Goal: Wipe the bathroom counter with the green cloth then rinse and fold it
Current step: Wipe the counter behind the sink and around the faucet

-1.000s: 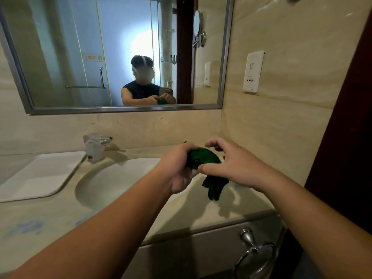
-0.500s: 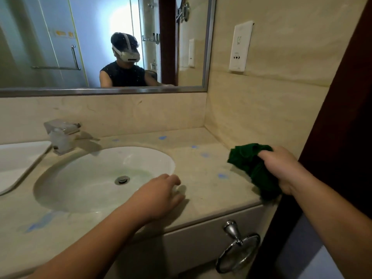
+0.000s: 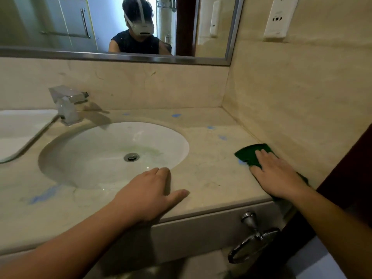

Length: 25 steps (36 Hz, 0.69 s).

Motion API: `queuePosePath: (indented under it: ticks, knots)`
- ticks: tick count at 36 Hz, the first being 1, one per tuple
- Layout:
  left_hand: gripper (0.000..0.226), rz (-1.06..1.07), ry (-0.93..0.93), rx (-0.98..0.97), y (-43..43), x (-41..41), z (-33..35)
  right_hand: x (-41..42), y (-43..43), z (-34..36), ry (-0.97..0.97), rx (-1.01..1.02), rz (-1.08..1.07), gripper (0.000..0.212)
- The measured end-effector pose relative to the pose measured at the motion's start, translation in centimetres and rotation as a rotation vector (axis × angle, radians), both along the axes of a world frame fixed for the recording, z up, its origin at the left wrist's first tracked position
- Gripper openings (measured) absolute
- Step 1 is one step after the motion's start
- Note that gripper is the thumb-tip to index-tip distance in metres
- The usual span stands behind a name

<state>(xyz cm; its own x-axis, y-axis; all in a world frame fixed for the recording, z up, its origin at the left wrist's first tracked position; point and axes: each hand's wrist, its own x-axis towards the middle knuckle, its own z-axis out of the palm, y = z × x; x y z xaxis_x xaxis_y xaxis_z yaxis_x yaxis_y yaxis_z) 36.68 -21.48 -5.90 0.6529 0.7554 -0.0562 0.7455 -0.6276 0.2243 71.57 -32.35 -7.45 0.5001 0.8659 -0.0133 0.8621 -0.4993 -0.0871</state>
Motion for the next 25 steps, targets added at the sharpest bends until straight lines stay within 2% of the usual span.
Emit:
queuePosePath:
  ticks: [4, 13, 18, 23, 25]
  knots:
    - [0.084, 0.009, -0.02, 0.0, 0.1, 0.1, -0.2, -1.1, 1.2, 0.0, 0.007, -0.038, -0.028, 0.068]
    - [0.09, -0.013, -0.055, -0.01, 0.3, -0.4, 0.4, -10.9, 7.1, 0.4, 0.016, -0.033, 0.113, 0.068]
    - [0.112, -0.027, 0.003, 0.059, 0.5, -3.0, 0.9, -16.4, 10.5, 0.0, 0.0, 0.02, 0.184, 0.068]
    - [0.101, -0.056, 0.075, 0.094, 0.4, -5.6, -0.6, -21.0, 12.3, 0.0, -0.115, -0.029, 0.219, 0.044]
    - [0.101, -0.066, 0.049, 0.123, 0.6, -5.8, -1.3, -23.1, 13.2, 0.8, -0.078, -0.052, 0.182, 0.034]
